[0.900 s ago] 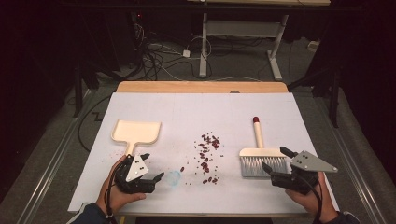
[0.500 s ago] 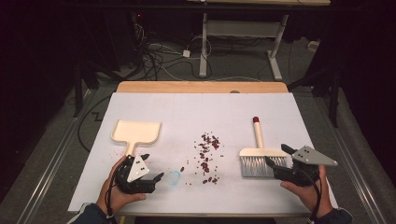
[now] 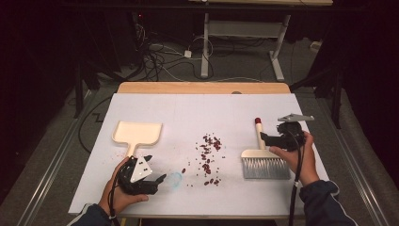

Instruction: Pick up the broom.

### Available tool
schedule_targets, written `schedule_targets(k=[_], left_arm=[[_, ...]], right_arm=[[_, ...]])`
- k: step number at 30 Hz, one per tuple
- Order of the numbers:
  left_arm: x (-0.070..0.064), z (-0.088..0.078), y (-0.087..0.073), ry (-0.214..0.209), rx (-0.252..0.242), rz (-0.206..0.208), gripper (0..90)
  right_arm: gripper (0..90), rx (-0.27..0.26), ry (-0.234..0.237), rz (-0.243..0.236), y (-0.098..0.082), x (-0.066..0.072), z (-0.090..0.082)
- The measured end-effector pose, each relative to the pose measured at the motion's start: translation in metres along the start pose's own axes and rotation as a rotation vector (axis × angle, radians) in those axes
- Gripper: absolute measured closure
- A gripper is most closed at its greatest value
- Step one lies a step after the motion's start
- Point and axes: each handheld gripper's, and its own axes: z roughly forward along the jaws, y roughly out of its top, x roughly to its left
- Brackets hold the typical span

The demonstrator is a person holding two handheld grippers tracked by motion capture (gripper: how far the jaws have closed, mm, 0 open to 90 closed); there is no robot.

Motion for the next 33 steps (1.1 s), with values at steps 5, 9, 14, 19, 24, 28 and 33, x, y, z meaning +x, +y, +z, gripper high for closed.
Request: schedule_targets(k=[5,9,14,19,24,28,33], left_arm=[[0.002,0.000,0.001,0.001,-0.004,-0.006,20.1],[0.002,0.001,0.002,-0.006,-0.005,-0.002,20.1],[-0.001,0.003,0.002,-0.016,0.002,0.011,20.1],[-0.001,0.005,0.004,-0.017,0.006,0.022,20.1],[-0.003,0.001,0.003,-0.017,0.004,0.026,20.1],[-0.004,0.001,0.000,-0.017,0.008,0.018,20.1],[-0.005,-0.003,-0.004,-0.009,0.017,0.011,20.1]], right_arm=[[36.6,0.137,-0.006,0.041,0.011,-0.005,0.041],[41.3,0.255,-0.012,0.076,0.012,-0.006,0.071],[54.4,0.293,-0.044,0.046,0.013,0.001,0.080],[61.5,0.288,-0.041,0.042,0.014,0.004,0.081],[70.0,0.261,-0.034,0.028,0.013,0.006,0.081],[70.1,0.258,-0.042,-0.007,0.013,0.009,0.081],[70.1,0.217,-0.017,-0.010,0.012,0.007,0.076]])
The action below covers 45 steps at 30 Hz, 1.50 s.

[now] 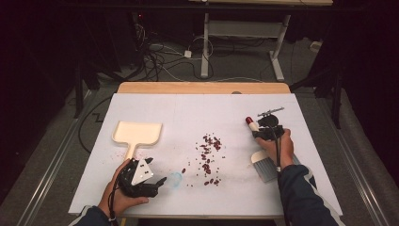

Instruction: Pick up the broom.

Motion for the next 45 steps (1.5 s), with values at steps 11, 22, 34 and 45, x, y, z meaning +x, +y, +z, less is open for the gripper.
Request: schedule_targets(k=[11,22,34,45], left_arm=[[0.002,-0.006,-0.004,0.013,-0.013,-0.034,20.1],[0.003,0.006,0.016,-0.050,-0.069,-0.102,19.2],[-0.044,0.022,0.103,-0.267,-0.243,-0.051,21.5],[-0.085,0.070,0.159,-0.431,-0.285,-0.103,27.4]], right_arm=[[70.4,-0.284,0.072,-0.020,-0.014,-0.004,-0.060],[70.6,-0.482,0.136,-0.007,-0.035,-0.001,-0.113],[70.5,-0.618,0.158,-0.055,-0.038,0.039,-0.139],[70.4,-0.687,0.227,-0.112,-0.036,0.085,-0.148]])
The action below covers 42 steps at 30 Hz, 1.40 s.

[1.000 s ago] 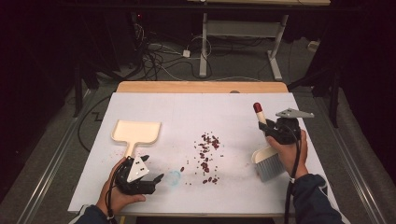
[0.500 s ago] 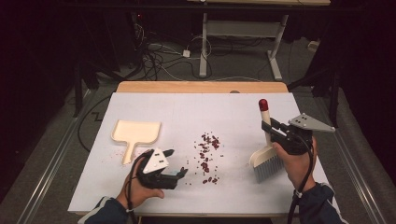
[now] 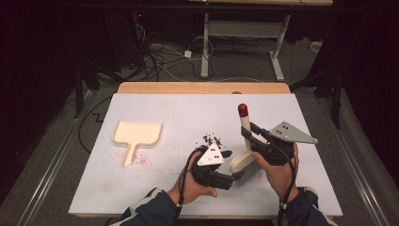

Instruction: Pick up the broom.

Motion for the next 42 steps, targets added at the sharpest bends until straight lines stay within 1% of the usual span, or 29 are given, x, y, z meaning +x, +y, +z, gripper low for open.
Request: schedule_targets(k=[1,2,3,4,6,7,8,10,13,14,15,17,19,20,21,22,23,24,25,27,28,30,31,34,35,36,39,41,42], left_arm=[[0.001,0.003,-0.001,0.018,0.008,-0.018,33.1],[0.004,0.004,-0.002,0.018,0.001,-0.047,34.9],[0.006,0.005,-0.003,0.014,0.000,-0.055,37.6],[0.007,0.005,-0.004,0.005,0.001,-0.053,42.6],[0.008,0.004,-0.004,0.000,0.001,-0.039,46.7],[0.008,0.004,-0.005,0.008,0.001,-0.030,55.0],[0.008,0.004,-0.005,0.017,0.007,-0.025,57.9],[0.010,0.002,-0.006,0.026,0.009,-0.021,63.1],[0.018,-0.009,-0.005,0.042,0.023,-0.005,65.0],[0.018,-0.009,-0.005,0.042,0.023,-0.005,65.5],[0.021,-0.018,-0.004,0.034,0.035,0.014,65.7],[0.022,-0.023,-0.004,0.028,0.044,0.030,65.8],[0.025,-0.034,-0.004,0.020,0.052,0.058,65.9],[0.026,-0.040,-0.004,0.020,0.058,0.074,65.9],[0.028,-0.051,-0.003,0.015,0.067,0.099,65.8],[0.029,-0.057,-0.003,0.000,0.067,0.109,65.8],[0.029,-0.057,-0.003,0.000,0.067,0.109,65.8],[0.031,-0.065,-0.005,-0.037,0.083,0.126,65.8],[0.031,-0.065,-0.005,-0.037,0.083,0.126,65.8],[0.028,-0.071,-0.009,-0.085,0.114,0.177,65.8],[0.028,-0.071,-0.009,-0.085,0.114,0.177,65.8],[0.025,-0.072,-0.011,-0.107,0.138,0.202,65.8],[0.023,-0.073,-0.013,-0.133,0.149,0.216,65.7],[0.022,-0.073,-0.015,-0.151,0.154,0.227,65.8],[0.021,-0.073,-0.016,-0.161,0.155,0.231,65.8],[0.019,-0.071,-0.018,-0.184,0.164,0.247,65.7],[0.017,-0.068,-0.020,-0.185,0.189,0.265,65.6],[0.018,-0.068,-0.020,-0.184,0.184,0.256,61.7],[0.019,-0.069,-0.021,-0.168,0.176,0.248,60.1]], right_arm=[[70.3,-0.021,0.005,-0.003,0.001,0.008,-0.002],[70.3,-0.023,0.007,-0.004,0.001,0.010,-0.002],[70.3,-0.033,0.007,-0.011,0.001,0.013,-0.003],[70.3,-0.043,0.009,-0.010,0.001,0.015,-0.005],[70.2,-0.041,0.023,-0.014,0.000,0.019,-0.006],[70.2,-0.046,0.024,-0.008,0.000,0.021,-0.006],[70.1,-0.049,0.024,-0.011,-0.001,0.022,-0.007],[70.0,-0.047,0.026,-0.019,0.000,0.022,-0.008],[69.6,-0.055,0.055,-0.013,0.002,0.022,-0.010],[69.2,-0.061,0.075,-0.013,0.003,0.021,-0.010],[67.3,-0.061,0.107,-0.016,0.004,0.020,-0.011],[58.4,-0.051,0.192,-0.057,0.010,0.014,-0.012],[53.4,-0.012,0.292,-0.126,0.018,0.008,-0.015],[53.4,-0.012,0.292,-0.126,0.018,0.008,-0.015],[50.7,0.000,0.356,-0.210,0.022,0.001,-0.022],[48.9,0.011,0.384,-0.228,0.022,-0.002,-0.023],[48.9,0.011,0.384,-0.228,0.022,-0.002,-0.023],[44.5,0.073,0.439,-0.250,0.017,-0.007,-0.021],[44.5,0.073,0.439,-0.250,0.017,-0.007,-0.021],[40.8,0.138,0.497,-0.273,0.007,-0.005,-0.013],[39.6,0.169,0.537,-0.290,0.004,-0.002,-0.009],[39.0,0.230,0.586,-0.323,-0.004,0.006,0.001],[38.4,0.263,0.629,-0.343,-0.007,0.011,0.005],[42.8,0.353,0.680,-0.405,-0.020,0.024,0.018],[42.8,0.353,0.680,-0.405,-0.020,0.024,0.018],[52.9,0.358,0.720,-0.416,-0.028,0.027,0.026],[60.3,0.383,0.757,-0.428,-0.034,0.030,0.031],[65.6,0.398,0.782,-0.431,-0.035,0.029,0.032],[66.0,0.392,0.778,-0.430,-0.035,0.029,0.032]])
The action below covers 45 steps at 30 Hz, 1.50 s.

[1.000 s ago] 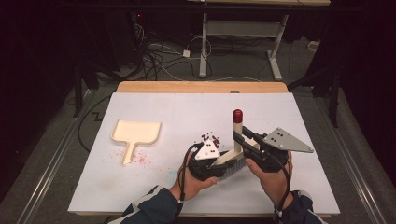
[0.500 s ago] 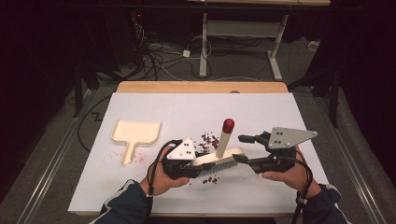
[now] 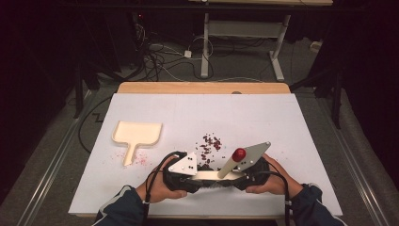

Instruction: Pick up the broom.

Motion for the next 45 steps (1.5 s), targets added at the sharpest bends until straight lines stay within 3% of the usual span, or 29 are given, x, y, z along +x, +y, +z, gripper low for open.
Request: schedule_targets(k=[2,3,4,6,7,8,9,12,13,14,16,19,23,24,28,29,30,33,35,36,40,41,45], left_arm=[[0.000,-0.003,-0.001,0.016,-0.012,-0.002,57.0],[-0.001,-0.007,0.000,0.089,-0.013,0.000,52.4],[-0.001,-0.007,0.000,0.089,-0.013,0.000,45.0],[-0.001,-0.015,-0.001,0.174,-0.017,-0.021,33.2],[-0.002,-0.020,-0.002,0.237,-0.016,-0.022,28.0],[-0.003,-0.034,-0.009,0.327,-0.040,-0.046,25.8],[-0.003,-0.034,-0.009,0.327,-0.040,-0.046,24.3],[-0.003,-0.062,-0.026,0.452,-0.089,-0.092,21.8],[-0.004,-0.072,-0.033,0.497,-0.098,-0.105,21.8],[-0.004,-0.080,-0.041,0.553,-0.095,-0.114,21.2],[-0.005,-0.093,-0.059,0.654,-0.067,-0.130,21.2],[-0.006,-0.104,-0.088,0.722,-0.020,-0.180,21.0],[-0.012,-0.112,-0.114,0.760,0.009,-0.230,20.1],[-0.017,-0.113,-0.121,0.761,0.019,-0.274,20.1],[-0.021,-0.112,-0.126,0.760,0.043,-0.279,20.3],[-0.021,-0.111,-0.126,0.761,0.047,-0.276,20.3],[-0.022,-0.110,-0.125,0.761,0.053,-0.269,20.3],[-0.022,-0.108,-0.125,0.753,0.058,-0.266,20.3],[-0.021,-0.107,-0.126,0.750,0.071,-0.268,20.3],[-0.021,-0.107,-0.126,0.748,0.071,-0.270,20.7],[-0.020,-0.103,-0.126,0.733,0.081,-0.263,20.7],[-0.019,-0.102,-0.126,0.728,0.086,-0.245,20.7],[-0.019,-0.094,-0.123,0.698,0.090,-0.236,20.8]], right_arm=[[67.4,-0.019,-0.006,-0.023,0.002,-0.001,0.002],[67.8,-0.032,-0.020,-0.023,0.003,0.000,0.002],[67.9,-0.022,-0.040,0.002,0.004,0.002,0.001],[67.9,-0.020,-0.064,-0.029,0.005,-0.001,-0.002],[67.9,-0.025,-0.079,-0.017,0.004,-0.002,-0.004],[67.9,-0.029,-0.092,-0.003,0.004,-0.003,-0.006],[67.9,-0.029,-0.101,0.010,0.003,-0.004,-0.008],[67.9,-0.047,-0.132,0.071,0.003,-0.004,-0.012],[67.9,-0.047,-0.132,0.071,0.003,-0.004,-0.012],[67.9,-0.050,-0.158,0.105,0.007,-0.003,-0.013],[67.9,-0.053,-0.168,0.118,0.009,-0.001,-0.013],[67.9,-0.065,-0.164,0.164,0.018,0.006,-0.008],[68.0,-0.040,-0.103,0.195,0.025,0.013,0.010],[68.0,-0.028,-0.086,0.198,0.026,0.015,0.016],[68.0,0.019,-0.014,0.237,0.032,0.023,0.049],[68.0,0.019,-0.014,0.237,0.032,0.023,0.049],[68.0,0.042,0.004,0.260,0.034,0.024,0.067],[68.0,0.029,0.002,0.294,0.035,0.021,0.073],[68.0,0.037,-0.052,0.325,0.037,0.013,0.076],[67.9,0.034,-0.067,0.372,0.032,0.003,0.079],[67.8,0.029,-0.066,0.421,0.025,-0.010,0.080],[67.6,0.034,-0.075,0.450,0.020,-0.018,0.079],[67.5,0.029,-0.084,0.478,0.014,-0.028,0.074]])
